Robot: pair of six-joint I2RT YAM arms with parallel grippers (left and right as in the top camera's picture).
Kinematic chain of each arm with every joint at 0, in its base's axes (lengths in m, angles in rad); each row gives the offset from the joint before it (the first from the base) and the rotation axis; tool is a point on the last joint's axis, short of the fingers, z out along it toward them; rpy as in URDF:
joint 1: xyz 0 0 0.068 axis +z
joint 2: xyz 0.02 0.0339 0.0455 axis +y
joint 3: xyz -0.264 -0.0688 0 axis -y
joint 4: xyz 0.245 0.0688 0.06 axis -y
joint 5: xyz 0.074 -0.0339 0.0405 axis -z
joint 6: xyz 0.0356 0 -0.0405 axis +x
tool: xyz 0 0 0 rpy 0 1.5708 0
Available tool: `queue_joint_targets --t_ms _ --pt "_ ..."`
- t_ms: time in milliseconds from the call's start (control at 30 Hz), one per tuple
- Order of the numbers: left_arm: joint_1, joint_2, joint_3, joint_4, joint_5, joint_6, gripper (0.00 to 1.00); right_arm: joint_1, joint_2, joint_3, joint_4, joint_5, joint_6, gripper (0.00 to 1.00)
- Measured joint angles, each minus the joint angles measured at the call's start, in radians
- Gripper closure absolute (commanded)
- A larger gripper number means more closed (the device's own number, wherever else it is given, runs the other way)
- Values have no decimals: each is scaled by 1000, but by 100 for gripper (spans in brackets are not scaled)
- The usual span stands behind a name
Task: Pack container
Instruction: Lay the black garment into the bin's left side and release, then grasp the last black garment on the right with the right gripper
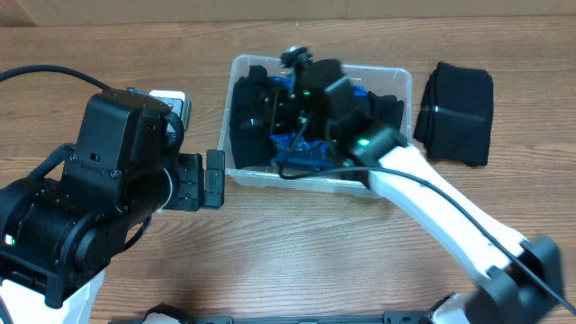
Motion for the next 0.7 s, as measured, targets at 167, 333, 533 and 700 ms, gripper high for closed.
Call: queue_joint_targets --t_ms 167,333,533,700 --pt "0 0 0 0 0 0 0 -45 274 0 -86 9 -22 77" --pt "0 0 0 0 0 0 0 -54 212 67 -257 -6 -42 38" --pt "0 0 0 -1 0 0 0 -368 -215 233 -575 88 -63 0" --pt "0 0 0 0 0 0 0 -860 -93 186 -658 129 -126 0"
